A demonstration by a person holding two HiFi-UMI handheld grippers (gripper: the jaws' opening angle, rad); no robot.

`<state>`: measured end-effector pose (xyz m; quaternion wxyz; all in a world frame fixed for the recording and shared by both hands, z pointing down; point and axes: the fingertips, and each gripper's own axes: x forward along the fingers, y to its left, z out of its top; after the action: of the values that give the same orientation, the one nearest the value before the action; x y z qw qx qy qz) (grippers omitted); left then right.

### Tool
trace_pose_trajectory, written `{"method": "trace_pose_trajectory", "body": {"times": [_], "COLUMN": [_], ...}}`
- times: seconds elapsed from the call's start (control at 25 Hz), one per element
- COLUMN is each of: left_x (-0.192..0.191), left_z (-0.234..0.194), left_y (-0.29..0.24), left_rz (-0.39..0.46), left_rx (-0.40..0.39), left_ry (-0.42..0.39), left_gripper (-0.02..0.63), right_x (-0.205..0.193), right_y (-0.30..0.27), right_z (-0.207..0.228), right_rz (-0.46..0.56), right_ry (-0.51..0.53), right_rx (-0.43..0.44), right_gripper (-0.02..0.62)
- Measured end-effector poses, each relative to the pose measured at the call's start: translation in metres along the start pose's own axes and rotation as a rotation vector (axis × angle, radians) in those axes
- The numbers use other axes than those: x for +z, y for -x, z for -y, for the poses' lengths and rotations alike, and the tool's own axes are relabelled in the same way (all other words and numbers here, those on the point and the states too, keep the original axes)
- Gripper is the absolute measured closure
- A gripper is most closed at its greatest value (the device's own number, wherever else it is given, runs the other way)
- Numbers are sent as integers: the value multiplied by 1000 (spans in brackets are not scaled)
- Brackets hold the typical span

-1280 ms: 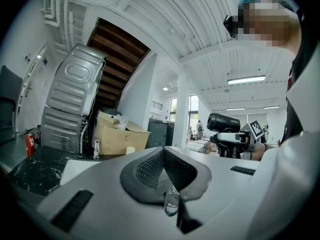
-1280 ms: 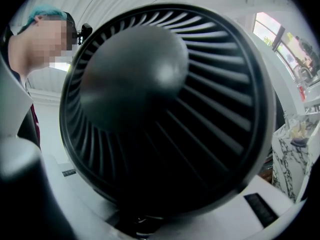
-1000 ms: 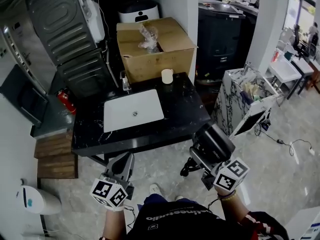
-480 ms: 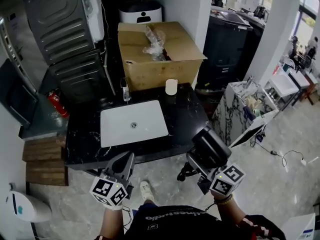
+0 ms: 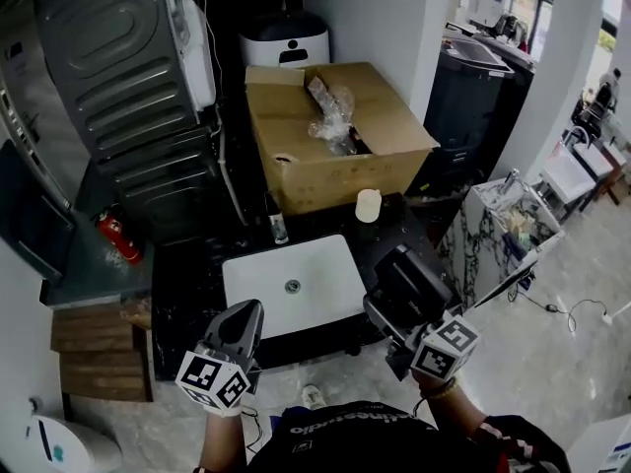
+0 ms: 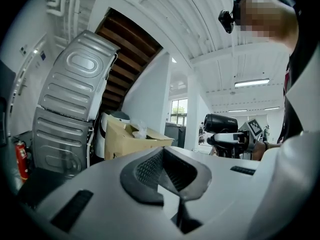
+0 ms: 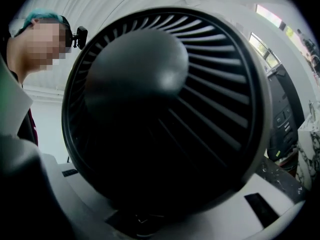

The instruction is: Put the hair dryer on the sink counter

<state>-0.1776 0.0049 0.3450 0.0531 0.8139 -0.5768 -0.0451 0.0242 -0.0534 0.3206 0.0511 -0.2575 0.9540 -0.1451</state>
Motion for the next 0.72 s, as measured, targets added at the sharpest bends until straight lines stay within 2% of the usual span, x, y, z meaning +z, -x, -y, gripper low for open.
{"method": "trace_pose_trajectory", "body": {"times": [0.32,0.52,0.72], "left_x": [3,-3,-5], "left_z": [-53,-63,-63], "left_y": [-24,-42,-61], "left_rz": [1,-2,-7], "left_rx": [-64,-96,-89], "left_ry": [19,33,48], "left_gripper": [592,592,592], "right_x": [-2,-6,-6], "right_y": [-55,-69,-76], "right_z": [1,15,36], "right_rz": [-20,-47,-62], "right_ry": [11,1,-12], "right_rx": [-46,-69,-69], "right_gripper": [381,381,382]}}
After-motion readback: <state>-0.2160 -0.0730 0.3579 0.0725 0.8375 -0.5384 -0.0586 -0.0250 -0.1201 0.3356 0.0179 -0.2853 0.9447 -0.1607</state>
